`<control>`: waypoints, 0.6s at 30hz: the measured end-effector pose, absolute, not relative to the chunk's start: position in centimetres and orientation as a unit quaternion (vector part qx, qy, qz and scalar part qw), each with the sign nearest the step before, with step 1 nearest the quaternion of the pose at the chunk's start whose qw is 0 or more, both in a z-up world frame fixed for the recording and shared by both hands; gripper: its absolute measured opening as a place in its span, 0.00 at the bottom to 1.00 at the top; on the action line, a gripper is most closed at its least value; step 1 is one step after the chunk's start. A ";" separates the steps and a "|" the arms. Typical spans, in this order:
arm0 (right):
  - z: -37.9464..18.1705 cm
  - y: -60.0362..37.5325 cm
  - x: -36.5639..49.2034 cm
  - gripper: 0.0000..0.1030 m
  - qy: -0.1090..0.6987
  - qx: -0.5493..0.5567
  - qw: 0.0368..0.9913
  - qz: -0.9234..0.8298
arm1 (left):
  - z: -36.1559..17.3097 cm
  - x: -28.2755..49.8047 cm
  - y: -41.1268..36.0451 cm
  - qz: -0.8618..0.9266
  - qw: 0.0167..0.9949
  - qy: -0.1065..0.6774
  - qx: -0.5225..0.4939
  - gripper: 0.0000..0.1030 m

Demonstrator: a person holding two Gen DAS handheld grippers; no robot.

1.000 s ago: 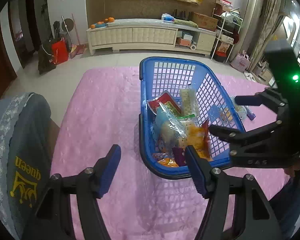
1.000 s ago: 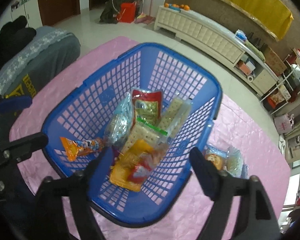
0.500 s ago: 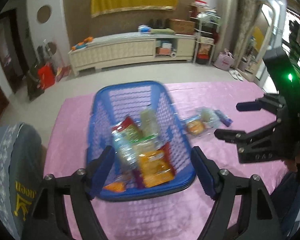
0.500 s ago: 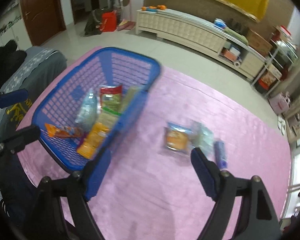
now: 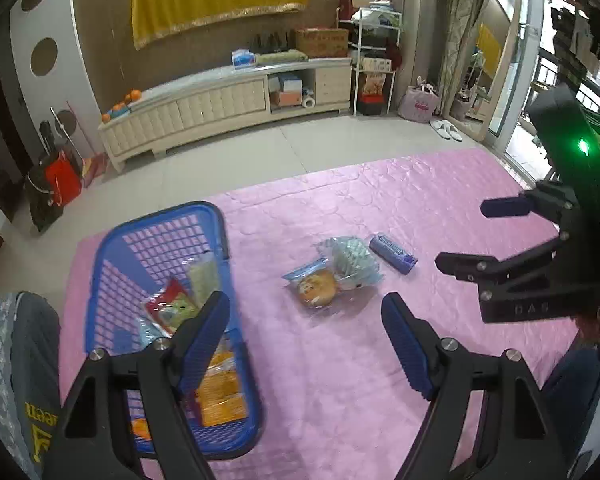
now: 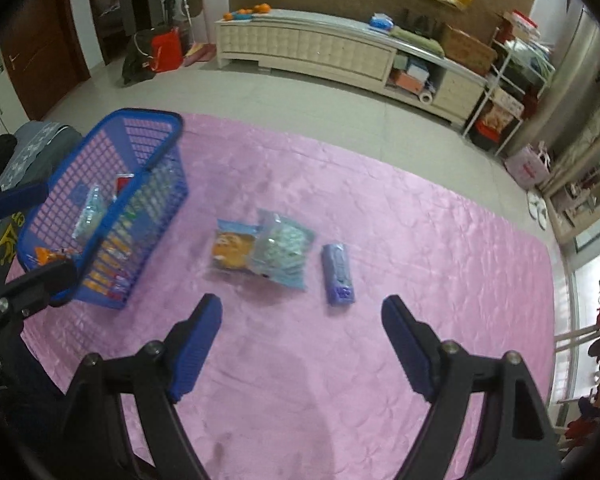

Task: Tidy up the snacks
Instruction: 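Move both tools back to the clear blue-striped snack bag and cake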

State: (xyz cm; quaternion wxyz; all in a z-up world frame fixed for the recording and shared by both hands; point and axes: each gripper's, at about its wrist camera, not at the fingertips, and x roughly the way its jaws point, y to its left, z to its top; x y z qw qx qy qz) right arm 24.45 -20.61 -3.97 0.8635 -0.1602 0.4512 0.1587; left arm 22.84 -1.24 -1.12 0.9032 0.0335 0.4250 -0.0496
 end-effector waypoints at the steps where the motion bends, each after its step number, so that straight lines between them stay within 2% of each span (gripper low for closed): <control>1: -4.2 -21.1 24.8 0.83 0.453 -0.159 0.864 0.154 | -1.5 23.6 -1.6 -0.042 0.901 0.431 0.031 0.74; 9: -7.2 -26.1 29.4 0.83 0.476 -0.095 0.867 0.115 | -4.7 28.9 -5.2 -0.016 0.885 0.464 0.039 0.74; 18: -10.1 -29.9 33.7 0.83 0.471 -0.073 0.877 0.059 | -9.8 35.2 -7.9 -0.002 0.858 0.513 0.024 0.74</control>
